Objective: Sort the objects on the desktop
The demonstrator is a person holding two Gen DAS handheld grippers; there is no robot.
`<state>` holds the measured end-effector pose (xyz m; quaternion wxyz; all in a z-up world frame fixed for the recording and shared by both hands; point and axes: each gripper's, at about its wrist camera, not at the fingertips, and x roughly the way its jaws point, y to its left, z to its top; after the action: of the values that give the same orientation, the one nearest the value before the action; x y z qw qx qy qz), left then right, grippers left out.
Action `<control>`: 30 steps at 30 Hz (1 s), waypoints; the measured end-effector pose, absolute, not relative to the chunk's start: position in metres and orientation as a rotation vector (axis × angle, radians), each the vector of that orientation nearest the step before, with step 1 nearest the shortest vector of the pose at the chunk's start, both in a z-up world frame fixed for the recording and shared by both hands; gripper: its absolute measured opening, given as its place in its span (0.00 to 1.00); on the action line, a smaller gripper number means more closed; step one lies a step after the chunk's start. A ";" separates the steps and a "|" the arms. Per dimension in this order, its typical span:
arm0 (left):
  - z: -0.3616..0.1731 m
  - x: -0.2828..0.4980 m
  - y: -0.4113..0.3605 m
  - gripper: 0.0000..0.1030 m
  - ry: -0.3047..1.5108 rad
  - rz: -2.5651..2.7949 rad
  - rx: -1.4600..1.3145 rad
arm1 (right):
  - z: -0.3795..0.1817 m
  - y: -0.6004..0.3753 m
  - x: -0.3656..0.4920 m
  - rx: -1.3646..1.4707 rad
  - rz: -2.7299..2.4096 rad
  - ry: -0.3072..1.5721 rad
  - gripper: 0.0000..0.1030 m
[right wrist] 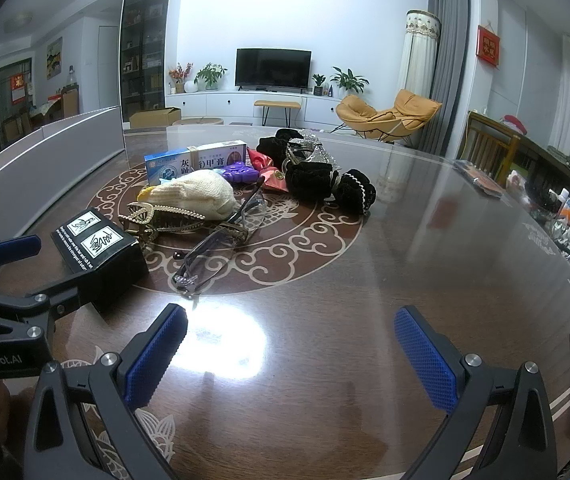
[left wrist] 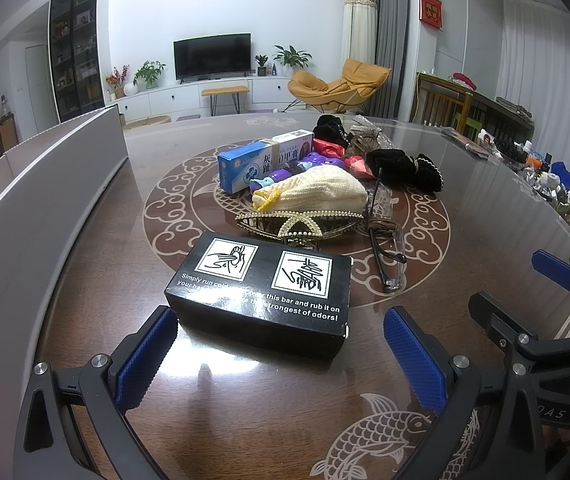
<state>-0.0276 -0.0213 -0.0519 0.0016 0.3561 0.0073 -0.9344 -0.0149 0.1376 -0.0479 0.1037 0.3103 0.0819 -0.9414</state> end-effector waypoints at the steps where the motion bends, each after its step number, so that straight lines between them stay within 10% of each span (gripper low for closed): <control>1: -0.052 -0.028 -0.021 1.00 0.023 -2.932 1.117 | -0.048 0.137 -0.016 0.915 -2.777 0.242 1.00; 30: -0.054 -0.026 -0.022 1.00 0.071 -2.914 1.153 | -0.051 0.141 -0.019 0.965 -2.748 0.218 1.00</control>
<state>-0.0255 -0.0217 -0.0537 0.0033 0.3678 0.0225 -0.9296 -0.0186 0.1407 -0.0511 0.1103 0.3283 0.0743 -0.9352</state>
